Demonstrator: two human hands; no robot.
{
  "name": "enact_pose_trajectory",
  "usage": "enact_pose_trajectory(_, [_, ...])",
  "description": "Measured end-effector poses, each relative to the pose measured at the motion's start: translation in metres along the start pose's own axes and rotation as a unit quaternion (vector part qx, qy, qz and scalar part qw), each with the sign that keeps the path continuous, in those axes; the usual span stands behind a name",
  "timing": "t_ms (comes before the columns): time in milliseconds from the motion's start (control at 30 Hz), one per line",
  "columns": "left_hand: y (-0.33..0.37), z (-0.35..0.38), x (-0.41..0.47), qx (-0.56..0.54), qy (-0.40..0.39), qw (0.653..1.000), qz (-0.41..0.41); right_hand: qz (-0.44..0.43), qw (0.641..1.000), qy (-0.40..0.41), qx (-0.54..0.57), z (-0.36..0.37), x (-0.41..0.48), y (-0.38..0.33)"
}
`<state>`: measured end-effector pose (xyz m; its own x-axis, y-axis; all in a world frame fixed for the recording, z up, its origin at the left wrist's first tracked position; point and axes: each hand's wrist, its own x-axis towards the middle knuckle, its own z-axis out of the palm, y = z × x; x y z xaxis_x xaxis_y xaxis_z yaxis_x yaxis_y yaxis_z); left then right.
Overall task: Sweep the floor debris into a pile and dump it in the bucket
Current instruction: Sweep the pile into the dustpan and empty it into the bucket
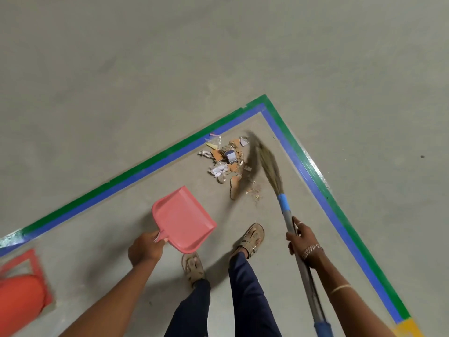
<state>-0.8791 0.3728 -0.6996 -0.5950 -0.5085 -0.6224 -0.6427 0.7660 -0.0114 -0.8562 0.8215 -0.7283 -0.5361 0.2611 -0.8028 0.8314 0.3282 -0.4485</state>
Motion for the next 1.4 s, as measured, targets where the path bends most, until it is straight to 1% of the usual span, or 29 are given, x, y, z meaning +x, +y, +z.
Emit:
enact_pose_trajectory(67, [-0.003,-0.007,0.009,-0.003,0.003,1.0,0.011,0.036,0.996,0.025,0.076,0.016,-0.021,0.005])
enact_pose_trajectory(200, [-0.011,-0.019,0.03,-0.003,0.008,1.0,0.027,0.108,0.971,0.075,0.197,0.052,-0.045,0.011])
enact_pose_trajectory(267, [-0.02,-0.025,0.044,0.006,0.009,0.999,0.041,0.147,0.962,0.08,0.215,0.077,-0.051,0.014])
enact_pose_trajectory(333, [-0.032,-0.03,0.058,0.017,0.01,0.998,0.053,0.19,0.956,0.057,0.216,0.107,-0.056,0.017])
enact_pose_trajectory(400, [-0.044,-0.036,0.072,0.028,0.01,0.997,0.065,0.201,0.958,0.036,0.201,0.143,-0.057,0.015])
enact_pose_trajectory(500, [-0.062,-0.045,0.095,0.036,0.013,0.995,0.088,0.183,0.965,0.026,0.186,0.202,-0.042,0.009])
enact_pose_trajectory(567, [-0.076,-0.052,0.11,0.044,0.013,0.995,0.091,0.178,0.963,0.02,0.201,0.23,-0.045,-0.027])
enact_pose_trajectory(633, [-0.09,-0.058,0.123,0.047,0.009,0.995,0.091,0.172,0.955,0.006,0.242,0.249,-0.049,-0.062])
enact_pose_trajectory(800, [-0.111,-0.075,0.14,0.024,-0.009,0.997,0.075,0.145,0.952,0.006,0.271,0.258,-0.068,-0.103])
enact_pose_trajectory(967, [-0.115,-0.085,0.155,0.023,-0.02,0.996,0.078,0.124,0.95,0.063,0.281,0.251,-0.103,-0.112])
enact_pose_trajectory(1033, [-0.11,-0.088,0.156,0.014,-0.022,0.996,0.082,0.141,0.941,0.092,0.292,0.253,-0.113,-0.106])
enact_pose_trajectory(1133, [-0.105,-0.087,0.163,0.009,-0.03,0.995,0.09,0.203,0.927,0.118,0.293,0.258,-0.123,-0.098])
enact_pose_trajectory(1267, [-0.104,-0.081,0.175,0.021,-0.035,0.995,0.093,0.271,0.901,0.069,0.331,0.272,-0.119,-0.097])
enact_pose_trajectory(1333, [-0.106,-0.078,0.178,0.026,-0.033,0.995,0.095,0.277,0.899,0.028,0.338,0.28,-0.114,-0.103])
enact_pose_trajectory(1400, [-0.106,-0.077,0.181,0.032,-0.031,0.994,0.104,0.256,0.902,-0.011,0.347,0.286,-0.11,-0.113])
